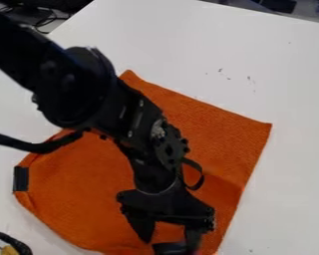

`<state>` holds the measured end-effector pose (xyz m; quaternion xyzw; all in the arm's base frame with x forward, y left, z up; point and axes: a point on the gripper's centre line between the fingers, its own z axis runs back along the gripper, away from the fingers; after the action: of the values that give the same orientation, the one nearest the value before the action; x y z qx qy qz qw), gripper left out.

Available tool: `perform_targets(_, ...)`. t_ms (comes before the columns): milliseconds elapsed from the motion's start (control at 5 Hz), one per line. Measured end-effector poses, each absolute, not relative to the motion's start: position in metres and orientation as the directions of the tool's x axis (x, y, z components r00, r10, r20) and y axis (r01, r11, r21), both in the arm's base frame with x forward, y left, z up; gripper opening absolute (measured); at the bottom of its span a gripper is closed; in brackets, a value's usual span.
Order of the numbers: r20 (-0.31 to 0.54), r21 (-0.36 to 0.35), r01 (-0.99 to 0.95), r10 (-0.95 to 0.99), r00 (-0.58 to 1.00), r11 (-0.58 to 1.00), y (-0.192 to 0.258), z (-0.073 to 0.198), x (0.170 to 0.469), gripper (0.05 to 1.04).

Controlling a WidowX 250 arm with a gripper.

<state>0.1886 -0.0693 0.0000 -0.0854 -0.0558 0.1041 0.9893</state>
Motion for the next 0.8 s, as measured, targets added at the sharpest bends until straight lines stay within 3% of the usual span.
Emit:
perform_targets(400,0.102,-0.152,-0.182,0.199,0.975,0.971,-0.0665,-0.0016,0.1948,0.493)
perform_targets(800,0.062,-0.073,-0.266,0.270,0.961,0.961,-0.0637,0.0005,0.1926,0.222)
